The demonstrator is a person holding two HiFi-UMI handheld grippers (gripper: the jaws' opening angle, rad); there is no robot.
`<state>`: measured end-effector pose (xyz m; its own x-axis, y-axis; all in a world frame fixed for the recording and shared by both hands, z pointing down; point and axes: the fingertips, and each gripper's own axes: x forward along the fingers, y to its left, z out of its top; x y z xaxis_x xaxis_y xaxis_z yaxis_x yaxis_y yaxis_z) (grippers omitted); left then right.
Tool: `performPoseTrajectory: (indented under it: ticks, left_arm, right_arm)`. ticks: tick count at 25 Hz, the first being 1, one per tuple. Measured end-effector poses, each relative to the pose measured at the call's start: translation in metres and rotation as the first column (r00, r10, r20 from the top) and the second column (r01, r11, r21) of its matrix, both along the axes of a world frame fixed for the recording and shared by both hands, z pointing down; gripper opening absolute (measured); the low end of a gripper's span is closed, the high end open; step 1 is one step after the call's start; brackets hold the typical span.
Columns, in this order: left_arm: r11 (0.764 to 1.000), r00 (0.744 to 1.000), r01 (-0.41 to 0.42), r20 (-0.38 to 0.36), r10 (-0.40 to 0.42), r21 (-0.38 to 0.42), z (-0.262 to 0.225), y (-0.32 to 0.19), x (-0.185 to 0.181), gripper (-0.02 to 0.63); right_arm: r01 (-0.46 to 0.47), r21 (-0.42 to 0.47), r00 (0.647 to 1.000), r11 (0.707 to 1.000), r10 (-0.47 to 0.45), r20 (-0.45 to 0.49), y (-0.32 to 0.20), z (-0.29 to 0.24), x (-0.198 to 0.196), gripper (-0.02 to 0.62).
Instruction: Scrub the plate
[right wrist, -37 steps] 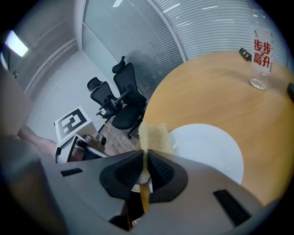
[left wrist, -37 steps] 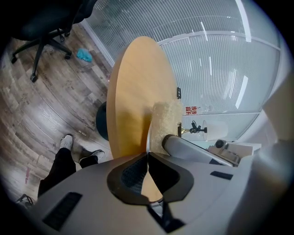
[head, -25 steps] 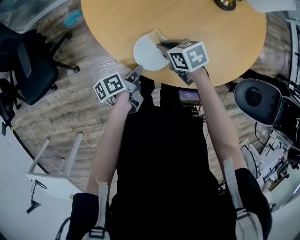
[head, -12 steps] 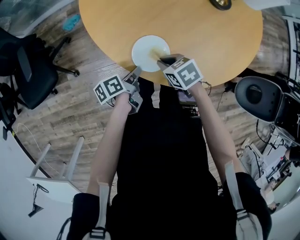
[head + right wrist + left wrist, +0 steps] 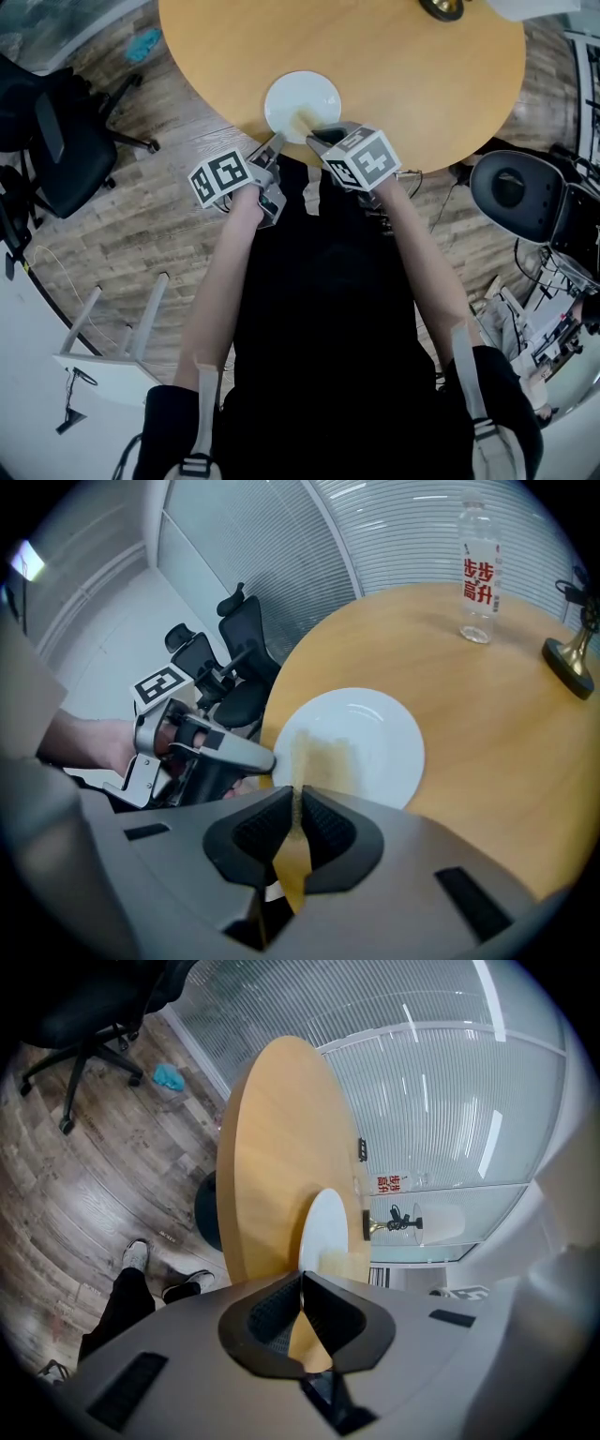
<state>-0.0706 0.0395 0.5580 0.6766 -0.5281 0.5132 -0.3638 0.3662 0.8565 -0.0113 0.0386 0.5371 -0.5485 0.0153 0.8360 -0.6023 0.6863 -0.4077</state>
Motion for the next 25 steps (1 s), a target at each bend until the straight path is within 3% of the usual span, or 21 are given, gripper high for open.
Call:
performPoseTrajectory:
  ticks: [6, 12, 18, 22, 25]
  left_arm:
    - [1.000, 1.000, -0.017, 0.003, 0.017, 0.013, -0.004, -0.002, 0.001, 0.021]
    - [1.000, 1.000, -0.014, -0.012, 0.014, 0.016, -0.006, -0.003, 0.002, 0.021]
    - [1.000, 1.000, -0.012, -0.015, 0.012, 0.005, -0.004, 0.000, 0.000, 0.021]
    - [1.000, 1.000, -0.013, -0.010, 0.013, 0.000, -0.003, 0.002, 0.001, 0.021]
    - [1.000, 1.000, -0.004, -0.008, 0.003, -0.007, 0.000, 0.003, -0.001, 0.021]
  right_arm:
    - [-0.072, 0.093, 0.993, 0.993, 0.079, -0.082, -0.063, 0.002, 0.032, 0.034]
    - [-0.103, 0.130, 0.988, 0.986, 0.116, -0.101, -0.086, 0.002, 0.026, 0.034]
    - [-0.009, 0.143, 0.994, 0.990, 0.024, -0.109, -0.063, 0.009, -0.019, 0.034]
    - [0.083, 0.115, 0.996, 0.990, -0.079, -0.046, -0.028, 0.006, -0.054, 0.034]
    - [0.096, 0.118, 0.995, 0.988, -0.095, -0.018, -0.017, 0.004, -0.066, 0.034]
